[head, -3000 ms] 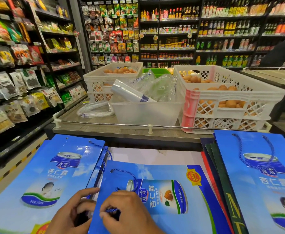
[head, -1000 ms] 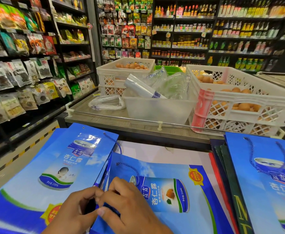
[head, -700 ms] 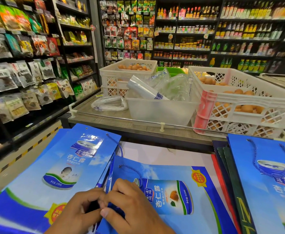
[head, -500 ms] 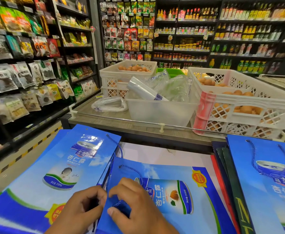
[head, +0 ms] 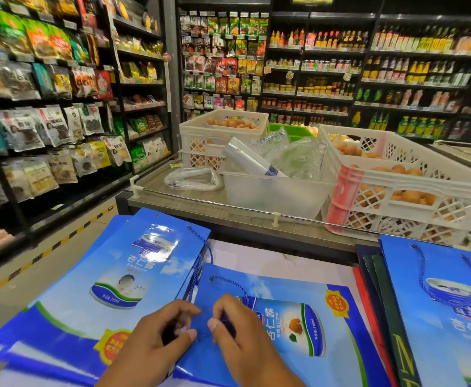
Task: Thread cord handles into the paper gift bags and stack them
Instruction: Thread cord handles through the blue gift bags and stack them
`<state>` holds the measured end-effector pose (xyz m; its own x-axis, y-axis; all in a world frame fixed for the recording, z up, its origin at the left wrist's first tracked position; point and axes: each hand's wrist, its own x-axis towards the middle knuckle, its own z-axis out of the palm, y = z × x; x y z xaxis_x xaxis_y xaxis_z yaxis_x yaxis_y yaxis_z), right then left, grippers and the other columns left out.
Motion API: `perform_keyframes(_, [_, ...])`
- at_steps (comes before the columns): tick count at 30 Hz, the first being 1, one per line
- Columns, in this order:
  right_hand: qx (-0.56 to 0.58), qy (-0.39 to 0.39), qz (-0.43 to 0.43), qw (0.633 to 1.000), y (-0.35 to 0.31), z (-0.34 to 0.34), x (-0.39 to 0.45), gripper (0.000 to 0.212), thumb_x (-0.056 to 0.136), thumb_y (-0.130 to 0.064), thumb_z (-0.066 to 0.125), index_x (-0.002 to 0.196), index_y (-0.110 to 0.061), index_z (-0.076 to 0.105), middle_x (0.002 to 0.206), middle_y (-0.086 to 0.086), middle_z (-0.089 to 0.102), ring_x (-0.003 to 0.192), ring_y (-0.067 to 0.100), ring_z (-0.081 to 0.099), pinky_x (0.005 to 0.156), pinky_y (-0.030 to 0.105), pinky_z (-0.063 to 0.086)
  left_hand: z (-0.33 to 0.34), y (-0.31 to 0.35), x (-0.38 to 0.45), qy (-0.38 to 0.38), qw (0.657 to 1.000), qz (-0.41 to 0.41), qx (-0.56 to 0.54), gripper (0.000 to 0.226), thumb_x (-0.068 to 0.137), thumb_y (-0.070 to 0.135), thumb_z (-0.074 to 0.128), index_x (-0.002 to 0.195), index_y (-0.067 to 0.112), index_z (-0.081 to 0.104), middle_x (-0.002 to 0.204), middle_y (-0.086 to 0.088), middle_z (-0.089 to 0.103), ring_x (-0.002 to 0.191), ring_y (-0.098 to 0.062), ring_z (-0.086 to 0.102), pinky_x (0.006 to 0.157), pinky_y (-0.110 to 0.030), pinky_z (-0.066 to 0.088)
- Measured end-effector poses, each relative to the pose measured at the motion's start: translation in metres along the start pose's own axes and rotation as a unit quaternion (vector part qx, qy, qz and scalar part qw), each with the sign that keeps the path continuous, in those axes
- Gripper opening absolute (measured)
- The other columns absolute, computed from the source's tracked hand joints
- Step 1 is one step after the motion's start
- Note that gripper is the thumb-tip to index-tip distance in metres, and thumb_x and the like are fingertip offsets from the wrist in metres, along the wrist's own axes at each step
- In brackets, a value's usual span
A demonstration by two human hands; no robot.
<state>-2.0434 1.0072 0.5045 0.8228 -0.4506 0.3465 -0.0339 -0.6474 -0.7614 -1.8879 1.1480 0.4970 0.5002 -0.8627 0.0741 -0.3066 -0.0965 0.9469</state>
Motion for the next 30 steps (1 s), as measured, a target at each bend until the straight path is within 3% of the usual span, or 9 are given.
perform_keyframes(6, [0.058,0.058,0.058,0.995,0.003,0.003,-0.002,0.013,0.101,-0.028,0.06,0.089,-0.027,0.056,0.071,0.005,0.054,0.065,0.033,0.056,0.063,0.049,0.048,-0.002,0.002,-0.004,0.008,0.997,0.041,0.066,0.024,0.089,0.017,0.077,0.104,0.035,0.074,0.088,0.005,0.067,0.082,-0.014,0.064,0.079,-0.033,0.054])
perform_keyframes(10, [0.152,0.131,0.117,0.973,-0.004,-0.004,0.0,0.025,0.102,-0.009,0.063,0.084,-0.026,0.062,0.077,0.011,0.059,0.062,0.027,0.06,0.059,0.036,0.054,-0.001,0.006,-0.008,0.021,0.992,0.074,0.098,0.026,0.092,0.013,0.073,0.094,0.039,0.074,0.097,0.011,0.068,0.091,-0.014,0.066,0.079,-0.026,0.052])
perform_keyframes(12, [0.13,0.155,0.123,0.972,-0.009,-0.01,0.003,0.027,0.1,-0.007,0.065,0.087,-0.031,0.067,0.083,0.007,0.065,0.065,0.024,0.063,0.06,0.027,0.055,-0.001,0.007,-0.009,0.037,0.992,0.075,0.094,0.027,0.092,0.012,0.073,0.092,0.039,0.074,0.096,0.014,0.067,0.09,-0.013,0.066,0.077,-0.023,0.051])
perform_keyframes(14, [0.025,0.157,0.105,0.982,-0.014,-0.02,0.001,0.026,0.097,-0.014,0.071,0.098,-0.039,0.068,0.096,-0.008,0.066,0.079,0.014,0.067,0.067,0.021,0.055,-0.002,0.007,-0.01,0.045,0.993,0.077,0.083,0.025,0.093,0.011,0.072,0.092,0.036,0.075,0.093,0.015,0.067,0.085,-0.013,0.066,0.072,-0.02,0.051])
perform_keyframes(16, [-0.06,0.111,0.074,0.989,-0.022,-0.031,-0.012,0.034,0.092,-0.026,0.076,0.117,-0.043,0.062,0.122,-0.022,0.058,0.11,0.004,0.061,0.086,0.014,0.051,-0.003,0.01,-0.012,0.05,0.991,0.091,0.082,0.024,0.095,0.011,0.071,0.092,0.035,0.075,0.094,0.016,0.068,0.086,-0.011,0.066,0.073,-0.016,0.049])
perform_keyframes(19, [-0.134,-0.02,0.071,0.988,-0.029,-0.035,-0.05,0.071,0.085,-0.05,0.077,0.146,-0.05,0.041,0.154,-0.035,0.028,0.146,-0.009,0.024,0.113,0.008,0.025,-0.004,0.016,-0.015,0.055,0.988,0.114,0.087,0.02,0.096,0.012,0.07,0.095,0.031,0.075,0.099,0.017,0.068,0.096,-0.007,0.065,0.077,-0.012,0.045])
perform_keyframes(22, [-0.253,-0.075,0.092,0.96,-0.021,-0.029,-0.084,0.094,0.081,-0.069,0.067,0.158,-0.053,0.015,0.164,-0.035,0.005,0.153,-0.008,0.003,0.125,0.02,0.014,-0.004,0.032,-0.016,0.061,0.98,0.15,0.113,0.013,0.099,0.02,0.068,0.098,0.031,0.075,0.102,0.021,0.067,0.102,-0.001,0.063,0.082,-0.01,0.044])
perform_keyframes(26, [-0.238,0.017,0.146,0.96,-0.017,-0.028,-0.105,0.088,0.092,-0.045,0.07,0.16,-0.049,0.013,0.164,-0.03,0.015,0.151,-0.007,0.01,0.124,0.02,0.021,-0.002,0.063,-0.02,0.064,0.97,0.189,0.14,0.013,0.101,0.024,0.063,0.099,0.03,0.075,0.1,0.022,0.068,0.106,-0.001,0.061,0.086,-0.007,0.042])
perform_keyframes(30, [-0.27,0.112,0.154,0.944,-0.016,-0.036,-0.117,0.078,0.096,-0.016,0.066,0.158,-0.043,0.027,0.163,-0.017,0.03,0.149,-0.001,0.024,0.117,0.015,0.029,-0.003,0.098,-0.026,0.06,0.966,0.219,0.123,0.015,0.103,0.029,0.061,0.101,0.031,0.075,0.104,0.025,0.068,0.109,0.0,0.062,0.088,-0.007,0.042])
